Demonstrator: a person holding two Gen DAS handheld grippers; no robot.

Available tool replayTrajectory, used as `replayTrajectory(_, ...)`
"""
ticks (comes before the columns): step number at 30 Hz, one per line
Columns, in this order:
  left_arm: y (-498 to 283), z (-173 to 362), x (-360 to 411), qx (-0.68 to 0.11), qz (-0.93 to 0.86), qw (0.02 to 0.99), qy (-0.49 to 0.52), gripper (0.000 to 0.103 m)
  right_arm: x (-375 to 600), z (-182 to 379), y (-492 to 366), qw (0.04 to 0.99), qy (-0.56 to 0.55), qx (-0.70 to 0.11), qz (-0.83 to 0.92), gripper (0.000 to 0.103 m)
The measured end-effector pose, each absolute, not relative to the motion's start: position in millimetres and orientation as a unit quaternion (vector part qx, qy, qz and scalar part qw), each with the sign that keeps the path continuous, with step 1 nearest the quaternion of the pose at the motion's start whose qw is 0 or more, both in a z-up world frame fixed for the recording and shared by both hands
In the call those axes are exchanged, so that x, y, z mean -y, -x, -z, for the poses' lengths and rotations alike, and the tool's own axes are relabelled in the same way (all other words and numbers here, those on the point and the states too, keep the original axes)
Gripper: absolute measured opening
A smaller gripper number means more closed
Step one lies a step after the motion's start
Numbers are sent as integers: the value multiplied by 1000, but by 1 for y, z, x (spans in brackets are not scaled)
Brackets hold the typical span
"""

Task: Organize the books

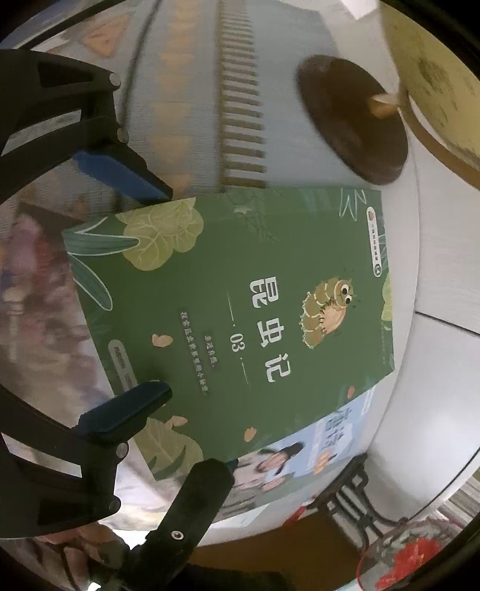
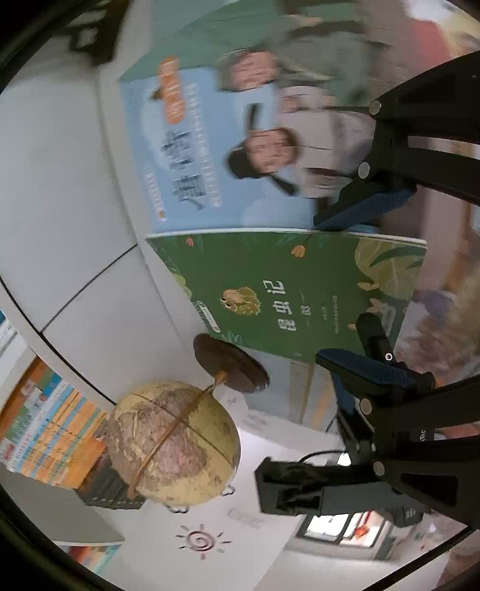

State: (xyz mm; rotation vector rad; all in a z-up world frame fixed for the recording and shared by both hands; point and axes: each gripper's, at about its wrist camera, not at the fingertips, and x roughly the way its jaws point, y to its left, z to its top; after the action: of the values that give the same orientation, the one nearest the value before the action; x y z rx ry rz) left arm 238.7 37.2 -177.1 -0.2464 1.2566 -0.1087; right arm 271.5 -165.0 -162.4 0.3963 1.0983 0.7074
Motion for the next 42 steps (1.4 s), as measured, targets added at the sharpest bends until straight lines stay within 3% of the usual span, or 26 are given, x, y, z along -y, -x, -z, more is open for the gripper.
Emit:
replayTrajectory(20,-56,177,13,-641,189,739,84,94,220,177,-28,735,-205,-595,-252,63)
replayTrajectory(27,-71,174,-13,-622,184,748,138,94,240,168,-44,762,-210,-568,-231,62)
replayTrajectory(38,-81,170,0,-600,150,776,126,93,238,178,-77,762,-258,-540,-249,62)
replayTrajectory(40,-81,170,-6,-597,146,775,144,85,255,175,-68,731,-336,-509,-306,57)
replayTrajectory(42,-78,169,-16,-602,164,760,183,76,259,168,-61,704,-376,-488,-354,38)
